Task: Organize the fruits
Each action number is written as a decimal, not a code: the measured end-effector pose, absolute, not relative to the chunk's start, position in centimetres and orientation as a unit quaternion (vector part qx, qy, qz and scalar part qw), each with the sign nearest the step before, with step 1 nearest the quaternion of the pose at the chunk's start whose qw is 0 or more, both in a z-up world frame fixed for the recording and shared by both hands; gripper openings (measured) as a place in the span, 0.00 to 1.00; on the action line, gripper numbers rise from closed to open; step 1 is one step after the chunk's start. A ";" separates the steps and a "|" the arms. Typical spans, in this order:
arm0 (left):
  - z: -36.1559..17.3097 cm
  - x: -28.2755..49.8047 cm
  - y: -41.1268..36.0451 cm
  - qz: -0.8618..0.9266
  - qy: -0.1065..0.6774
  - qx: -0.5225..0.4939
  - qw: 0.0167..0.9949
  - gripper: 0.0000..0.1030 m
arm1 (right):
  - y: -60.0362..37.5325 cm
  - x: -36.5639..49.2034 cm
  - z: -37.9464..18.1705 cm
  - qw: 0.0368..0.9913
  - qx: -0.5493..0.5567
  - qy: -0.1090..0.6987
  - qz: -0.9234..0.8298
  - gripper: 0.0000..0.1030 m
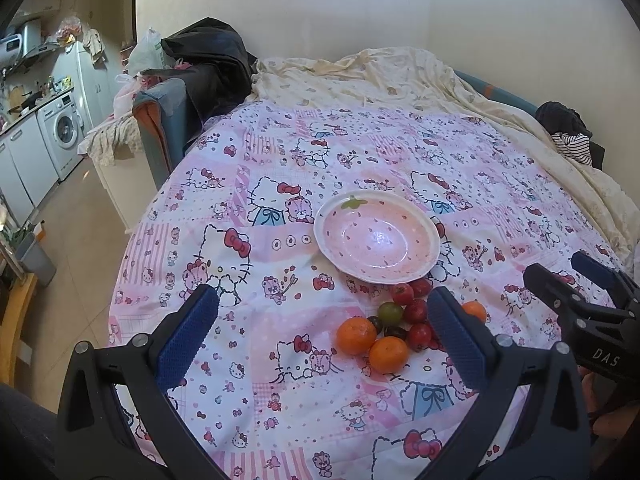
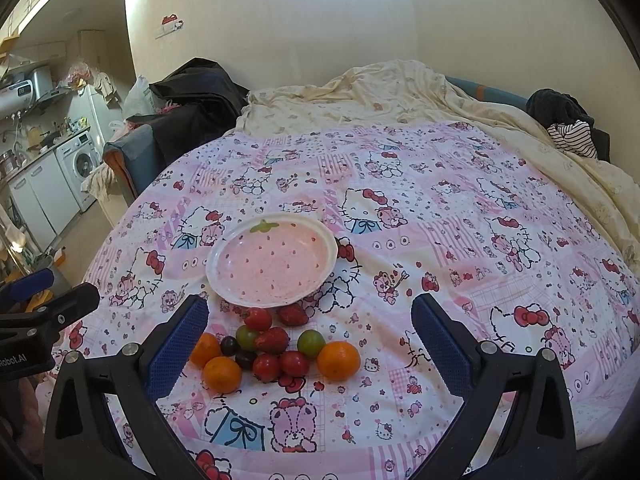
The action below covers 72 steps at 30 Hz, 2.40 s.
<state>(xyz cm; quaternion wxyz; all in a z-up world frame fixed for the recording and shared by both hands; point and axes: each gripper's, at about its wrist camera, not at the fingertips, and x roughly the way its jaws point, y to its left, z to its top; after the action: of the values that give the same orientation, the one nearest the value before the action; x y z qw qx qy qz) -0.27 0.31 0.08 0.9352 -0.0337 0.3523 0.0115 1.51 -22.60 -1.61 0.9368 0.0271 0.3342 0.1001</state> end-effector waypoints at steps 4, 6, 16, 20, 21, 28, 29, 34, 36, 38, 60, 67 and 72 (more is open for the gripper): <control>0.1 -0.3 0.3 0.016 0.362 -0.025 0.932 1.00 | -22.6 1.5 -1.6 0.937 0.027 0.335 0.101 1.00; 0.1 -0.3 0.3 0.017 0.361 -0.024 0.932 1.00 | -22.6 1.5 -1.6 0.937 0.026 0.334 0.100 1.00; 0.2 -0.3 0.4 0.020 0.362 -0.016 0.932 1.00 | -22.5 1.5 -1.8 0.937 0.025 0.335 0.099 1.00; 0.1 -0.1 0.6 0.021 0.359 -0.016 0.933 1.00 | -22.6 1.5 -1.7 0.937 0.025 0.334 0.099 1.00; 0.1 -0.1 0.6 0.020 0.359 -0.020 0.933 1.00 | -22.6 1.5 -1.7 0.937 0.025 0.334 0.099 1.00; -0.2 0.6 0.8 0.003 0.369 -0.056 0.928 1.00 | -23.1 1.9 -1.8 0.935 0.036 0.340 0.095 1.00; -0.3 0.9 0.8 -0.005 0.378 -0.070 0.923 1.00 | -23.4 2.1 -1.8 0.935 0.039 0.341 0.091 1.00; -0.4 3.5 1.6 0.013 0.411 -0.038 0.911 1.00 | -25.8 4.4 -1.1 0.927 0.050 0.362 0.081 1.00; -0.8 4.7 2.2 0.018 0.430 -0.041 0.902 1.00 | -27.3 5.5 -1.2 0.921 0.075 0.374 0.082 1.00; -1.7 6.0 2.6 0.019 0.443 -0.040 0.895 1.00 | -29.0 7.4 -2.0 0.901 0.107 0.411 0.086 1.00; -14.5 11.0 -0.4 -0.016 0.660 -0.106 0.743 0.54 | -29.3 12.8 -13.3 0.724 0.186 0.645 0.157 0.69; -14.9 11.2 -0.3 -0.012 0.662 -0.114 0.741 0.52 | -26.3 12.4 -15.5 0.713 0.127 0.672 0.156 0.60; -15.0 11.4 0.0 -0.006 0.656 -0.141 0.741 0.37 | -25.7 12.7 -16.0 0.719 0.109 0.668 0.155 0.45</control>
<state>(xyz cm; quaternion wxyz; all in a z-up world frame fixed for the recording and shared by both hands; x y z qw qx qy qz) 11.38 0.00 -15.04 0.7412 -0.1406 0.6564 -0.0055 12.69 -25.66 -15.97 0.7192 0.1092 0.6683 0.1554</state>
